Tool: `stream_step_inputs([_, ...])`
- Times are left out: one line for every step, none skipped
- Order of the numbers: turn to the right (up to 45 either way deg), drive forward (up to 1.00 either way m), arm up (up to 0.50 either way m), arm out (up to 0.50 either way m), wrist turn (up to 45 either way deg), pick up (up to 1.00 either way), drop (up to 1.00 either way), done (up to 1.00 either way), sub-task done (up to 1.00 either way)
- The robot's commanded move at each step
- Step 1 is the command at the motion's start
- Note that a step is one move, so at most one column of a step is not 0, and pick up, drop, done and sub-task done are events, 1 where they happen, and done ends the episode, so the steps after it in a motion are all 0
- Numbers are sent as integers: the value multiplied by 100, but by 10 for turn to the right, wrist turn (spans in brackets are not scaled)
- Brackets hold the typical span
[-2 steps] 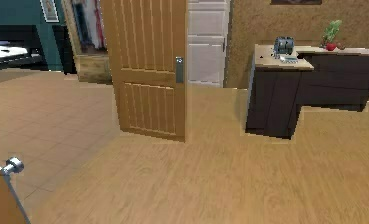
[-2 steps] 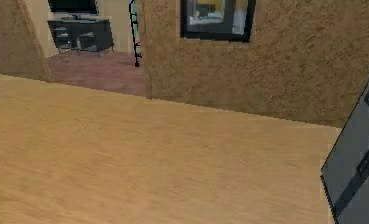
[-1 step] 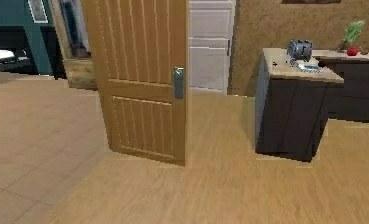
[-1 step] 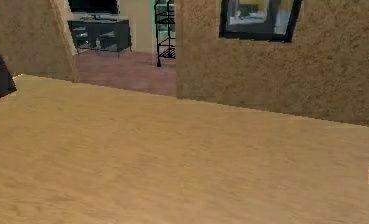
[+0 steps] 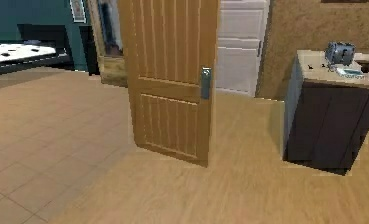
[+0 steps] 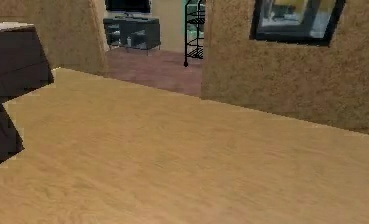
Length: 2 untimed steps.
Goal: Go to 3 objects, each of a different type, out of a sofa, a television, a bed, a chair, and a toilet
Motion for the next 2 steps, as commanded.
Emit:
stream_step_inputs([0, 50, 0, 0, 0, 0, 0, 0, 0])
stream_step_inputs([-450, 0, 0, 0, 0, 0, 0, 0, 0])
